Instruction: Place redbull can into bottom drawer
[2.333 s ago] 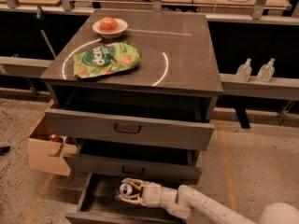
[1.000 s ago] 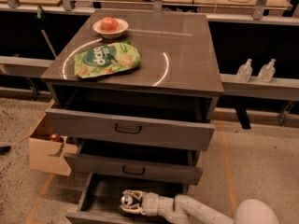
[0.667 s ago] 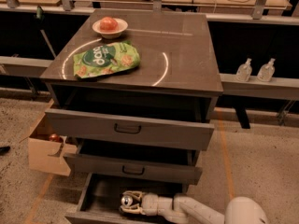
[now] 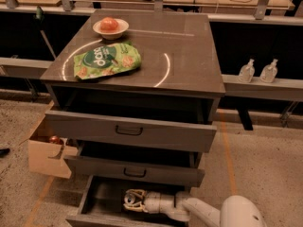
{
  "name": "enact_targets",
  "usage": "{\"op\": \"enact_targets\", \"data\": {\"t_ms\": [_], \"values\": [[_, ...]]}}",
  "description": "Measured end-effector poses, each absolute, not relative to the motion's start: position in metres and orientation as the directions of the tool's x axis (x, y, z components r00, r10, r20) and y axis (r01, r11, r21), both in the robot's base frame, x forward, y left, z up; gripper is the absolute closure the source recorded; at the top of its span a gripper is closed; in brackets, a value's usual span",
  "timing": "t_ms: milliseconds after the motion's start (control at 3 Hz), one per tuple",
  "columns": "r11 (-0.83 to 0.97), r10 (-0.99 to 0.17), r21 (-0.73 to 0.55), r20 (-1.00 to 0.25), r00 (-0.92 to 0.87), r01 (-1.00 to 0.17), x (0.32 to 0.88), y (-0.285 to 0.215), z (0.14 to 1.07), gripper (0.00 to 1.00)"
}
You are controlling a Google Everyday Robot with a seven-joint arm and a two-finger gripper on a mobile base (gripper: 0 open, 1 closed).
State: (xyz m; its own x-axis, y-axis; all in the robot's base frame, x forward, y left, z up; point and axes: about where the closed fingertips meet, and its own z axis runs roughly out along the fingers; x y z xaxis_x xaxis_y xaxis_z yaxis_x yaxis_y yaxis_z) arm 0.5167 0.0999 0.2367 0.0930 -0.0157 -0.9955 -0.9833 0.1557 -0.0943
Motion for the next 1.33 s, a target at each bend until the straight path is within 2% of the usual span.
{"op": "enact_targets", "data": {"t_ms": [1000,1333], "values": [[0.298,-0.194,-0.096,-0.980,0.038,-0.950,0.524,0.109,0.221,0.13],[0.310,-0.216,-0.085,-0.976,0.017,-0.947,0.525,0.114,0.218,0.00]]}}
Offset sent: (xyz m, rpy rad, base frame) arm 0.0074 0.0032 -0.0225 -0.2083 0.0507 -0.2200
